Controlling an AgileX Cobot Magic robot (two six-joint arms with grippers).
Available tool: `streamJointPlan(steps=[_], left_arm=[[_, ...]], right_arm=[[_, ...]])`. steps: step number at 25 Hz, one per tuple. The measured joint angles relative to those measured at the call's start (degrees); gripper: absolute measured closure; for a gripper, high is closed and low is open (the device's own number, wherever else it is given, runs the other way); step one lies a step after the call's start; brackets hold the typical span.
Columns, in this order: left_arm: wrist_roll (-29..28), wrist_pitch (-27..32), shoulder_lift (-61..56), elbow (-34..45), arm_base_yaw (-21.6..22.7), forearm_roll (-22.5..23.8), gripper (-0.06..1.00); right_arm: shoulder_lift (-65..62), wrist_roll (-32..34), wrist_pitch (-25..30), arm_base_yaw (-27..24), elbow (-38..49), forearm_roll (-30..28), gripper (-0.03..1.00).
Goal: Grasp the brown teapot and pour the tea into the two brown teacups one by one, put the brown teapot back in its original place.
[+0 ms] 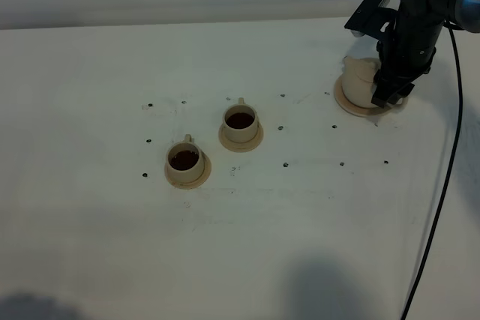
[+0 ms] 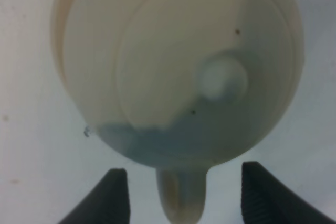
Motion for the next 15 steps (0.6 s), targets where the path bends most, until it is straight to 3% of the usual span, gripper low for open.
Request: streamJointPlan(steps=[8,15], left_arm=[[0.0,0.0,0.0,0.0,0.0,0.0,0.70],[0.0,0.0,0.0,0.0,0.0,0.0,0.70]], right_arm=[[-1.8,3.4,2.5,0.0,0.0,0.4,0.49],[-12.2,4.4,0.7,-0.6,0.0,7.7,0.49]])
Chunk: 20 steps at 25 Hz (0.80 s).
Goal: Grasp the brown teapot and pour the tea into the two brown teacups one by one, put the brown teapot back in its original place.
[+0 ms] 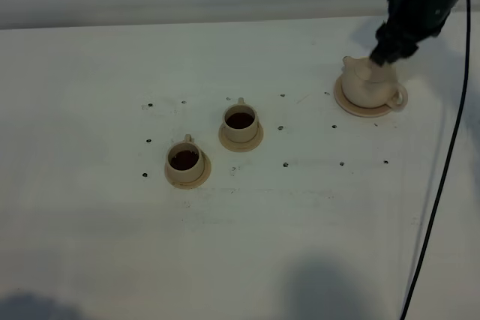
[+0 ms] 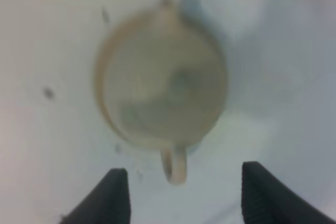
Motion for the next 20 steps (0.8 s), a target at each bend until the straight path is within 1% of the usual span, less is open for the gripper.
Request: streamJointPlan(steps=[6,10,15,18,20], left_arm=[[0.0,0.0,0.0,0.0,0.0,0.0,0.70],[0.0,0.0,0.0,0.0,0.0,0.0,0.70],[0.0,0.0,0.0,0.0,0.0,0.0,0.70],[0.0,0.0,0.0,0.0,0.0,0.0,0.70],[0.0,0.0,0.0,0.0,0.0,0.0,0.70]], right_arm=[[-9.2,-0.1,-1.5,-4.1,0.0,10.2,0.49],[-15.9,-2.5,-1.1,-8.5,0.0,19.3,0.46],[-23.6,-5.4,1.5,-14.4,0.0,30.8,0.41],[-26.8,-5.8,3.7,-17.9,0.0,35.3,0.39],[-28.9,-6.0,4.2,-19.0,1.0,37.8,0.39]])
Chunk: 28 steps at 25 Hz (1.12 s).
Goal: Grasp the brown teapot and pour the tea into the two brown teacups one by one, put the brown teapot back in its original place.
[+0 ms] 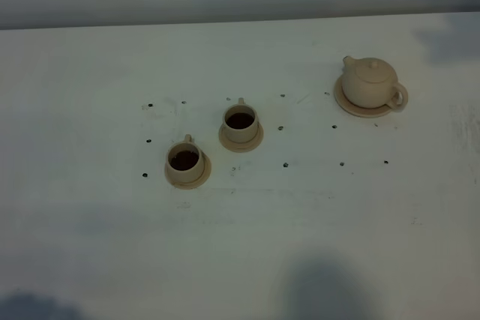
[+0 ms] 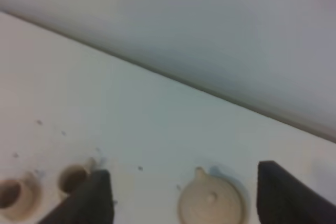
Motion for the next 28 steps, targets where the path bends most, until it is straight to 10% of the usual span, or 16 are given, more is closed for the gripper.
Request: streamJointPlan(steps=[19,28], left_arm=[[0.0,0.0,0.0,0.0,0.0,0.0,0.70],[0.0,0.0,0.0,0.0,0.0,0.0,0.70]], right_arm=[[-28.8,-0.6,-7.3,-0.2,17.6,-0.1,0.38],[-48.9,5.9,-7.4,-2.8,35.0,-11.9,0.38]])
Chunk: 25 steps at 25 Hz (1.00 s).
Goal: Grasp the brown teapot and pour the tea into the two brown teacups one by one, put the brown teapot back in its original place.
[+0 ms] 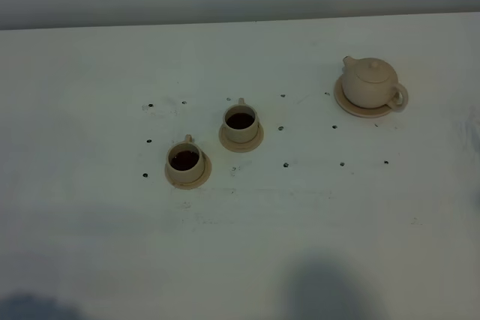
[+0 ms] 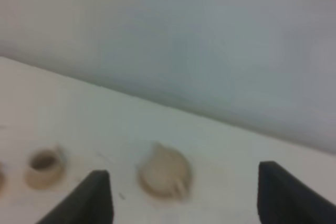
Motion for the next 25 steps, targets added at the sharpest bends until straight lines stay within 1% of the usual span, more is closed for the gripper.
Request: streamJointPlan(steps=[3,6,11,14,19,22,25], left_arm=[[0.0,0.0,0.0,0.0,0.0,0.0,0.70],[0.0,0.0,0.0,0.0,0.0,0.0,0.70],[0.0,0.0,0.0,0.0,0.0,0.0,0.70],[0.0,0.0,0.0,0.0,0.0,0.0,0.70],[0.0,0.0,0.0,0.0,0.0,0.0,0.70],[0.0,0.0,0.0,0.0,0.0,0.0,0.70],[0.0,0.0,0.0,0.0,0.0,0.0,0.70]], right_arm=[[-7.4,4.9,0.8,-0.8,6.6,-4.2,0.38],[-13.2,8.7,2.8,-1.0,12.7,-5.9,0.38],[-18.5,11.0,5.1,-1.0,22.3,-6.7,0.38],[-20.5,12.2,5.4,0.4,27.7,-7.7,0.38],[-24.2,16.5,4.5,3.1,33.5,-10.2,0.38],[-25.9,17.9,4.7,3.6,34.7,-13.2,0.38],[-26.3,18.6,5.7,3.6,35.7,-14.4,0.38]])
